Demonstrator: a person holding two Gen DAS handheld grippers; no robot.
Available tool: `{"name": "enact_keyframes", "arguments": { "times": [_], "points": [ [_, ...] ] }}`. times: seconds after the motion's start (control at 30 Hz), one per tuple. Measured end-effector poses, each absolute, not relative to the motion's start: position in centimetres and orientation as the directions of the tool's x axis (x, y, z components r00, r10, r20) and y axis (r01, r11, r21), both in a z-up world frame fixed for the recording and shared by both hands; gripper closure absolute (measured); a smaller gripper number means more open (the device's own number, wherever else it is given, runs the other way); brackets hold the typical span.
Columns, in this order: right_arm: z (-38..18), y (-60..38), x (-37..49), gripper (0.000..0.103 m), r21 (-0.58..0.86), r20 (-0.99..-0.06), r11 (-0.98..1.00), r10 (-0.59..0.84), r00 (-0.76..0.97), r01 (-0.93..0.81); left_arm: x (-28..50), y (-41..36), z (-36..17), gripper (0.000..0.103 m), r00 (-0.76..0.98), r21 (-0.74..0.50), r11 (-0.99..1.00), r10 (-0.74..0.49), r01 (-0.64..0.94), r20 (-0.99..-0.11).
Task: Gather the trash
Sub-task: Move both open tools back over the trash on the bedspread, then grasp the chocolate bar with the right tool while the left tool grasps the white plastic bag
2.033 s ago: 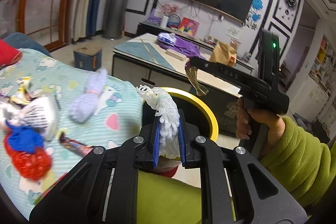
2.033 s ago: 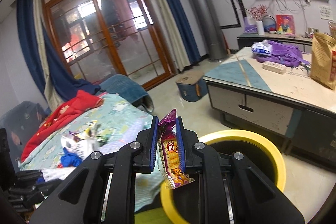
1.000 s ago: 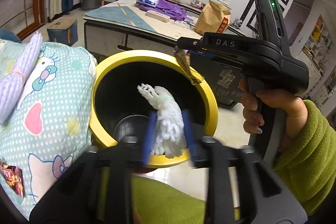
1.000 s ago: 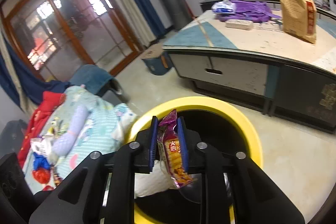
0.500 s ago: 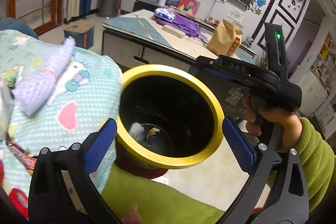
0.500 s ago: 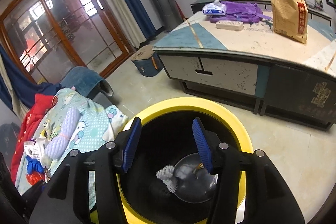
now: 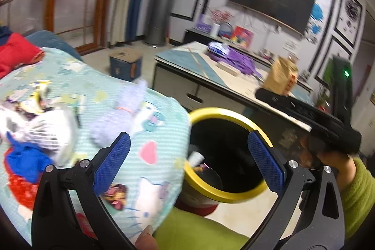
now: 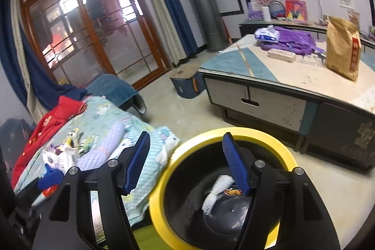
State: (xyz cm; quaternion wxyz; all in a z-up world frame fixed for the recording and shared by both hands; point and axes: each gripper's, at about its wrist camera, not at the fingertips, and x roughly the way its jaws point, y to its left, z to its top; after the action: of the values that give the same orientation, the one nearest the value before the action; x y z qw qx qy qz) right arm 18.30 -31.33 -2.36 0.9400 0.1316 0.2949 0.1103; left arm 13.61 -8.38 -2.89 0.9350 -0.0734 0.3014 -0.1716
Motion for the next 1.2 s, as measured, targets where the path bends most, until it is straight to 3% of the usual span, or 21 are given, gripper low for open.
{"name": "enact_keyframes", "arguments": {
  "times": [0.63, 1.2],
  "points": [
    [0.3, -22.8, 15.2, 0.031, 0.232, -0.49, 0.904, 0.428, 0.759, -0.36, 11.8, 1.9, 0.3, 0.011, 0.888, -0.233, 0.972, -0.122, 0.017, -0.444],
    [-1.4, -14.0, 12.9, 0.031, 0.139, -0.561, 0.81, 0.539, 0.628, -0.57, 11.2, 9.3, 0.2, 0.011, 0.897, -0.301, 0.943, -0.008, -0.14, -0.442]
  ]
}}
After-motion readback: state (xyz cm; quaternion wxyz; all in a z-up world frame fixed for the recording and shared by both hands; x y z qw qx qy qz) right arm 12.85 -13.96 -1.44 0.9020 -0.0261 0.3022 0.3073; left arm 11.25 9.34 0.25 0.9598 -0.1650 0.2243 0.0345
